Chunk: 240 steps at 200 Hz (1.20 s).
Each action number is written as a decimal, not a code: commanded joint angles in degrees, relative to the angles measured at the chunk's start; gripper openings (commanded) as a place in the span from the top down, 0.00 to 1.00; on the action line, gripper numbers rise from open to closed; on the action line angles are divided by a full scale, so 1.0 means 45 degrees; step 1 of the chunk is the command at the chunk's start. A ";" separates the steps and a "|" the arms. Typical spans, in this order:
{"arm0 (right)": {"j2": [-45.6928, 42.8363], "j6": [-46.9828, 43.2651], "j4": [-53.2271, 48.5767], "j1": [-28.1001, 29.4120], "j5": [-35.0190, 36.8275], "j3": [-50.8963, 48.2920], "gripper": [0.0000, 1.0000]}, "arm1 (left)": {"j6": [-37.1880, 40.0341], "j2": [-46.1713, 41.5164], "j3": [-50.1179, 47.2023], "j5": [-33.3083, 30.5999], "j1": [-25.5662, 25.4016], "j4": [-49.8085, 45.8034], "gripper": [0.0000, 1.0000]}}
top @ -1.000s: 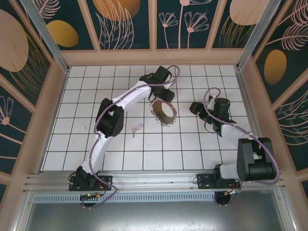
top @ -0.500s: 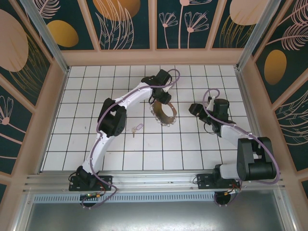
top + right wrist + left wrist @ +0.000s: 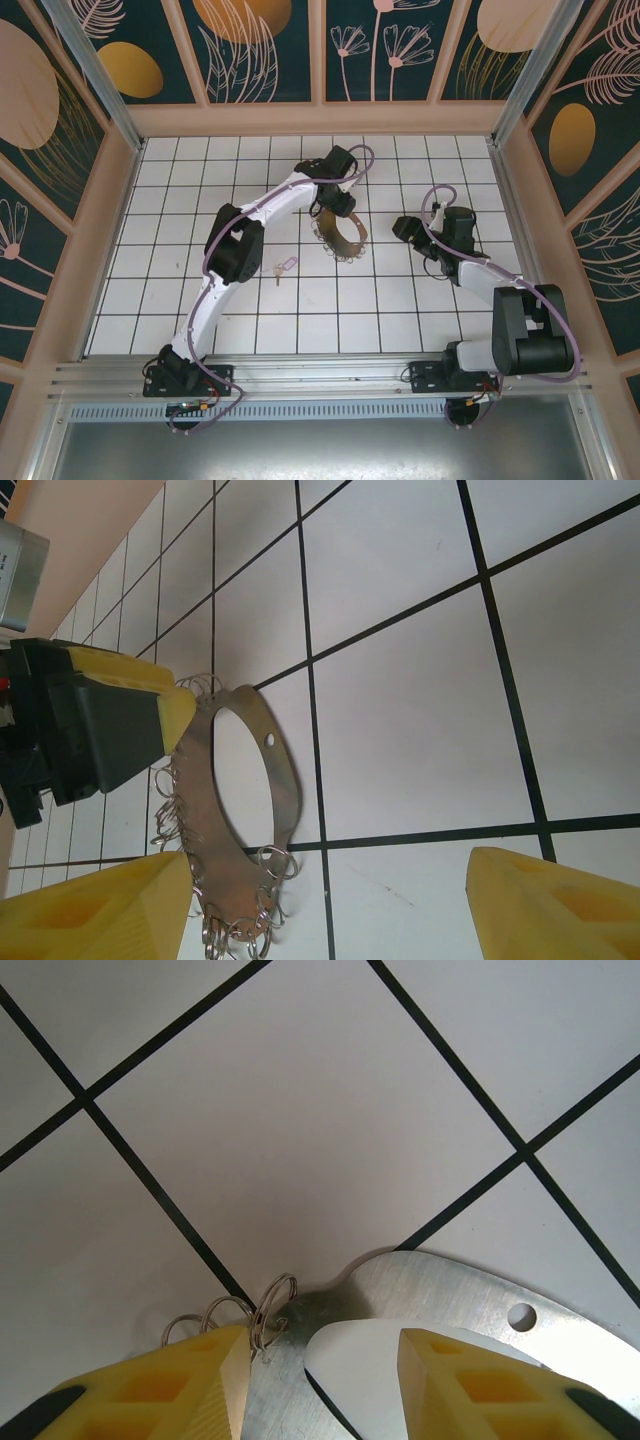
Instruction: Put the keys on the keyring
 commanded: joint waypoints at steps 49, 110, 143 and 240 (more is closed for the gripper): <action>0.0040 -0.0044 0.0401 0.0076 0.0075 -0.0177 0.27 | 0.0266 0.0354 0.0301 -0.0591 0.0025 0.0003 0.57; 0.0000 -0.0093 0.0373 0.0068 0.0153 -0.0198 0.27 | 0.0327 0.0344 0.0203 -0.0571 0.0027 0.0071 0.59; -0.0001 -0.0118 0.0324 0.0062 0.0153 -0.0158 0.27 | 0.0307 0.0364 0.0103 -0.0513 0.0032 0.0194 0.59; -0.0050 -0.0201 0.0246 0.0052 0.0192 -0.0150 0.28 | 0.0322 0.0586 -0.0104 -0.0586 0.0026 0.0344 0.61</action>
